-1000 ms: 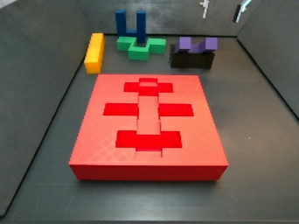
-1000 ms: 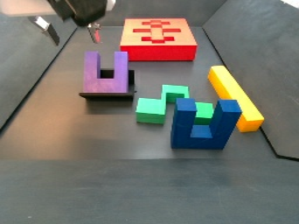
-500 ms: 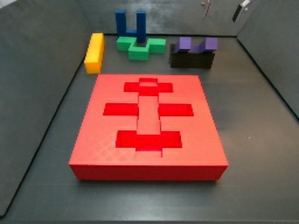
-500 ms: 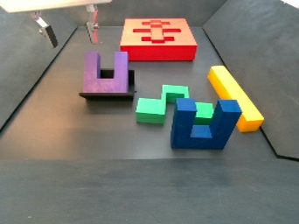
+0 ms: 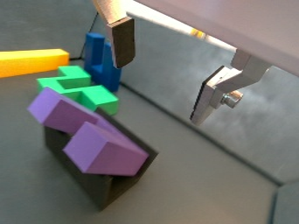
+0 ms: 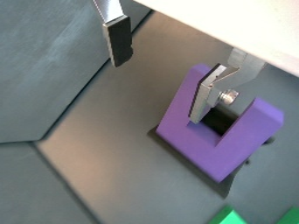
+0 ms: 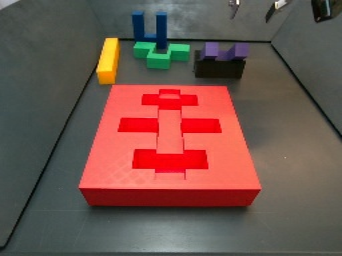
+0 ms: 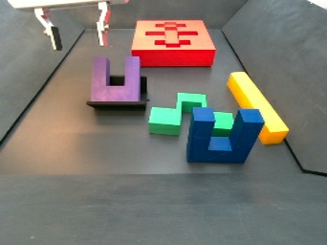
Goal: Pick up the purple object. Move up. Place the purple object on the fixture. Regrasp the purple object. Move to above the board. Insert the purple object.
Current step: Regrasp the purple object.
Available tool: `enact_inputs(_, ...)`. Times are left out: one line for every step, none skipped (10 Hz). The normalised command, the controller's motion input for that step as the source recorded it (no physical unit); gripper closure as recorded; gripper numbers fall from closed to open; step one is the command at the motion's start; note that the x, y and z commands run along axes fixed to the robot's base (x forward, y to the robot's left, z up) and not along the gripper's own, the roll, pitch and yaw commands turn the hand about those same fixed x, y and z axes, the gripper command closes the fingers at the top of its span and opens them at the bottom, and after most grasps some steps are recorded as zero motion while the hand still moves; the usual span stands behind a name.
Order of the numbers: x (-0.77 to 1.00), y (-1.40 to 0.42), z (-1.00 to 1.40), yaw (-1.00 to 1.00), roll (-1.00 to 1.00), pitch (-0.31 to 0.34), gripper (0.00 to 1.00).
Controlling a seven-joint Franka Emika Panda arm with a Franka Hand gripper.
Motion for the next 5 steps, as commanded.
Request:
enact_inputs(0.0,-0.05,0.0,0.0,1.0,0.0,0.0)
enact_inputs(0.0,-0.05,0.0,0.0,1.0,0.0,0.0)
enact_inputs(0.0,-0.05,0.0,0.0,1.0,0.0,0.0)
enact_inputs(0.0,-0.05,0.0,0.0,1.0,0.0,0.0)
enact_inputs(-0.09,-0.21,0.0,0.0,1.0,0.0,0.0)
